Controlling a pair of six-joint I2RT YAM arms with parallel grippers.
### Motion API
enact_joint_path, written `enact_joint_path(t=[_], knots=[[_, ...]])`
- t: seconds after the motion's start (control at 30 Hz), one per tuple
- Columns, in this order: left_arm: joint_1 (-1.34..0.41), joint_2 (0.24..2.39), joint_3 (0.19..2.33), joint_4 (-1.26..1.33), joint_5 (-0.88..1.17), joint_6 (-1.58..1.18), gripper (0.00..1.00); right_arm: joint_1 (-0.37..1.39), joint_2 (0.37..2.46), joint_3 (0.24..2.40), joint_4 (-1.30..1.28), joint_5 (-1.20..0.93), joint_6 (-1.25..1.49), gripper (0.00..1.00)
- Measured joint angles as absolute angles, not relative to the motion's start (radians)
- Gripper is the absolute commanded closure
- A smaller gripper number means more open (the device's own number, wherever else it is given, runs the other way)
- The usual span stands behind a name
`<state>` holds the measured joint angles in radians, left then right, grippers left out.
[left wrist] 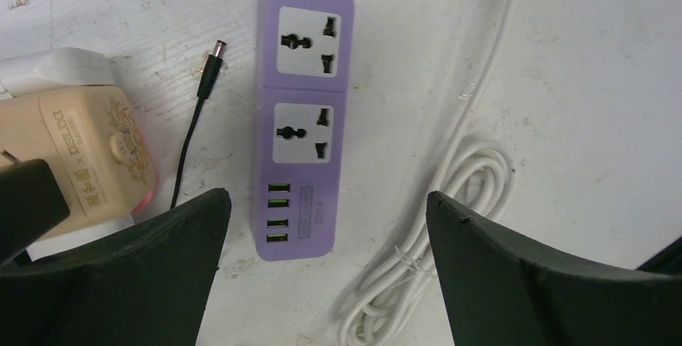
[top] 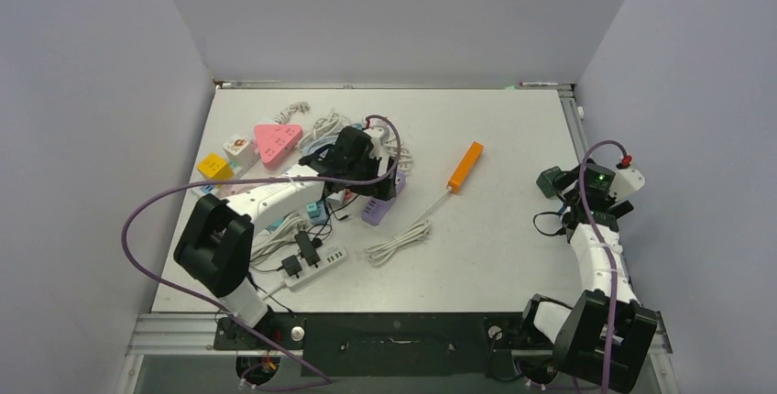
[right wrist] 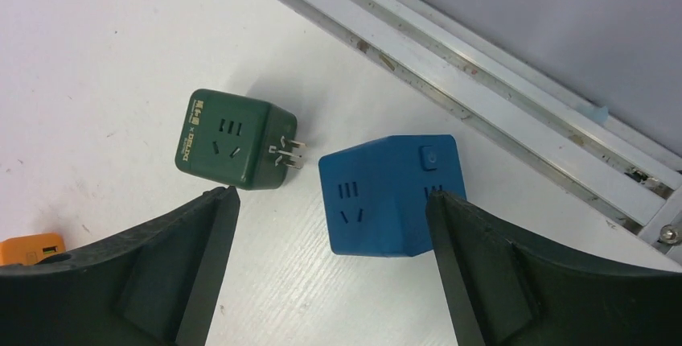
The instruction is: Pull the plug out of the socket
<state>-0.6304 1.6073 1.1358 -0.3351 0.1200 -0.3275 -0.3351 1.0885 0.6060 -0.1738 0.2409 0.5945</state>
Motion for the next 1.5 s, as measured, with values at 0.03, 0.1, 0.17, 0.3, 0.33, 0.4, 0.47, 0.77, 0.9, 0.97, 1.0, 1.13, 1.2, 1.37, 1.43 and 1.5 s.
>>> enact_joint_path(t=[0.03, 0.1, 0.17, 0.3, 0.33, 0.4, 0.47, 0.77, 0.9, 0.97, 1.0, 1.13, 1.2, 1.37, 1.43, 1.5], knots=[[-0.635, 1.638, 1.148, -0.34, 0.105, -0.322, 0.15, -0.335, 1.078, 0.606, -0.173, 0.244, 0.589, 0.1], [-0.64, 1.677, 1.156, -0.347, 0.081, -0.313, 0.16, -0.335, 1.063, 0.606, -0.173, 0.255, 0.576, 0.1], [-0.653, 1.709, 1.157, -0.357, 0.06, -0.308, 0.18, -0.335, 1.058, 0.606, -0.174, 0.263, 0.561, 0.1], [-0.687, 1.777, 1.171, -0.387, 0.017, -0.303, 0.22, -0.332, 1.049, 0.605, -0.173, 0.266, 0.546, 0.1], [-0.696, 1.797, 1.178, -0.395, 0.0, -0.302, 0.24, -0.329, 1.045, 0.605, -0.173, 0.267, 0.543, 0.1], [-0.717, 1.827, 1.19, -0.406, -0.037, -0.3, 0.29, -0.318, 1.036, 0.605, -0.173, 0.273, 0.536, 0.1], [-0.736, 1.846, 1.196, -0.413, -0.066, -0.299, 0.38, -0.308, 1.027, 0.605, -0.173, 0.276, 0.532, 0.1], [-0.783, 1.917, 1.264, -0.431, -0.15, -0.303, 0.98, -0.266, 1.023, 0.605, -0.171, 0.276, 0.522, 0.1], [-0.788, 1.953, 1.306, -0.41, -0.156, -0.302, 1.0, -0.259, 1.023, 0.605, -0.165, 0.271, 0.515, 0.1], [-0.788, 1.99, 1.357, -0.405, -0.152, -0.294, 1.0, -0.254, 1.023, 0.605, -0.164, 0.268, 0.512, 0.1], [-0.788, 2.015, 1.392, -0.4, -0.15, -0.284, 1.0, -0.253, 1.023, 0.605, -0.164, 0.264, 0.511, 0.1], [-0.784, 2.116, 1.534, -0.369, -0.122, -0.221, 1.0, -0.248, 1.023, 0.605, -0.165, 0.252, 0.509, 0.1], [-0.784, 2.165, 1.606, -0.366, -0.104, -0.185, 1.0, -0.247, 1.022, 0.605, -0.165, 0.245, 0.508, 0.1], [-0.785, 2.27, 1.762, -0.368, -0.054, -0.117, 1.0, -0.247, 1.008, 0.605, -0.165, 0.232, 0.505, 0.1], [-0.785, 2.287, 1.787, -0.369, -0.04, -0.11, 0.96, -0.247, 1.004, 0.605, -0.165, 0.227, 0.504, 0.1], [-0.786, 2.3, 1.808, -0.37, -0.022, -0.107, 0.92, -0.247, 1.004, 0.605, -0.166, 0.22, 0.502, 0.1]])
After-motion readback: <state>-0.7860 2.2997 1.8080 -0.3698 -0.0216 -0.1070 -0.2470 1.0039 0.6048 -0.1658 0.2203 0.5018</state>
